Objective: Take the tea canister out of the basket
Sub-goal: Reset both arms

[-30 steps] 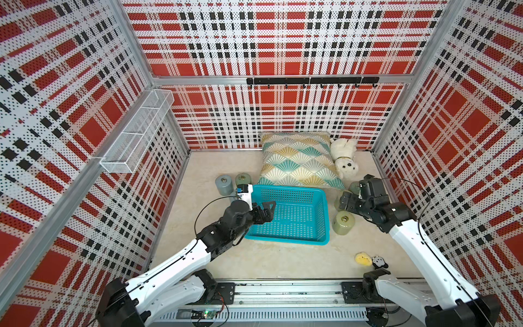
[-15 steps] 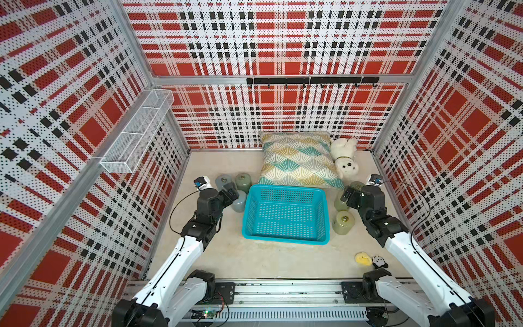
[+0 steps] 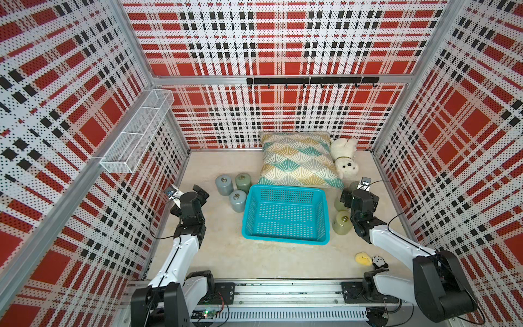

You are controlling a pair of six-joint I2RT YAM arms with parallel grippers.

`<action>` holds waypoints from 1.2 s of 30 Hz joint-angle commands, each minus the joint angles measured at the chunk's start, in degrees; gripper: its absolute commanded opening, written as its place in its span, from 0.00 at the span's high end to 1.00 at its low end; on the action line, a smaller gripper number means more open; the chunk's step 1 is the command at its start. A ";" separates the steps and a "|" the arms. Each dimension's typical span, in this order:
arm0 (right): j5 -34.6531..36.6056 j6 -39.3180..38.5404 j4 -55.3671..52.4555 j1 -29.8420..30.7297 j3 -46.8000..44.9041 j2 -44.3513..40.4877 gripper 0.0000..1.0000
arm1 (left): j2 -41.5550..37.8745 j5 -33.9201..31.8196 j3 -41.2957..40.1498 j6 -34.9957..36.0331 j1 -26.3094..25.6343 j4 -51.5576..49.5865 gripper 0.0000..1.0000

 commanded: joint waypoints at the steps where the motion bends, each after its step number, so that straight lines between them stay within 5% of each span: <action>1: -0.47 -2.59 14.32 -2.75 -4.32 0.59 0.00 | 2.42 -3.56 -1.22 5.93 0.78 6.46 0.01; 16: -14.46 -12.96 51.23 -3.25 -13.77 18.63 0.00 | 10.18 1.39 -6.74 14.98 -1.00 29.95 0.01; 27: -11.89 -9.93 41.79 -4.16 -9.72 17.92 0.00 | 20.90 -1.78 -9.08 25.89 -14.60 44.78 0.01; 36: -11.95 -9.87 41.67 -4.37 -9.62 18.01 0.00 | 25.77 11.06 -13.99 27.91 -10.06 58.70 0.01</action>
